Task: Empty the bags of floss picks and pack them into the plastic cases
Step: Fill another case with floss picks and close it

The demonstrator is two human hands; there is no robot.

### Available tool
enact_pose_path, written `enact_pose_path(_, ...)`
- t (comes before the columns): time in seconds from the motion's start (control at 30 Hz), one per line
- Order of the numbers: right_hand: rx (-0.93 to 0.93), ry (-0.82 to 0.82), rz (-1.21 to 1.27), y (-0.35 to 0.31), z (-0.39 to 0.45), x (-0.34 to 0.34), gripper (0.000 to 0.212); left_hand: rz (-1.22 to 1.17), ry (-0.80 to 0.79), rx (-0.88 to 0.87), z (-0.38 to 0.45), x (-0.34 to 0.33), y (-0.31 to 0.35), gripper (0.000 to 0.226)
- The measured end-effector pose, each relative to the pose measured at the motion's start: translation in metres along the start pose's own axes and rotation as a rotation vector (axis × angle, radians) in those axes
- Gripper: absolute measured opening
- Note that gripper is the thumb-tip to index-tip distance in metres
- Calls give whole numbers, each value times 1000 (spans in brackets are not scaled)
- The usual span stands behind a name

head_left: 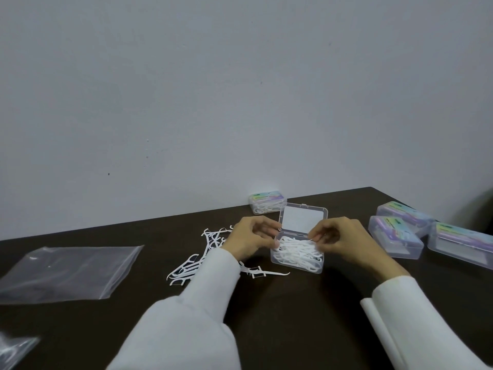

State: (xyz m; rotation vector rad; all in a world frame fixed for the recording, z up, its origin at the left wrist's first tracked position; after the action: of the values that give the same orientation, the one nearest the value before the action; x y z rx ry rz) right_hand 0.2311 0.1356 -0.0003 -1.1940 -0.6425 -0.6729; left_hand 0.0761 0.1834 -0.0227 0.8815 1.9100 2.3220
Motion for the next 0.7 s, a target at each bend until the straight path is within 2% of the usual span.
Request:
enact_pose_path(0.23, 21, 146, 75, -1, -2, 17, 20, -24, 123, -47, -2, 9, 5, 31)
enact_pose_path(0.47, 49, 205, 39, 0, 2, 13, 17, -17, 228, -127, -5, 3, 13, 23)
enact_pose_path(0.63, 56, 163, 43, 0, 4, 8, 19, 1, 315, -135, -6, 15, 11, 21)
enact_pose_path(0.7, 50, 131, 39, 0, 6, 4, 21, 55, 301, -152, -6, 13, 11, 20)
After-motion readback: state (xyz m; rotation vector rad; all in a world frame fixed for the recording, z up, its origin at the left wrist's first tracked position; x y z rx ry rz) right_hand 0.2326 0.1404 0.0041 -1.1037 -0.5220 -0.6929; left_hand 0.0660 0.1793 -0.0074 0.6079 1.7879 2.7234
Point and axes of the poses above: each hand's wrist, its own z-axis towards the middle knuckle, its own x-axis out of the back of the hand, y = z × x, the point moved 10 cm from there along z, towards the middle knuckle
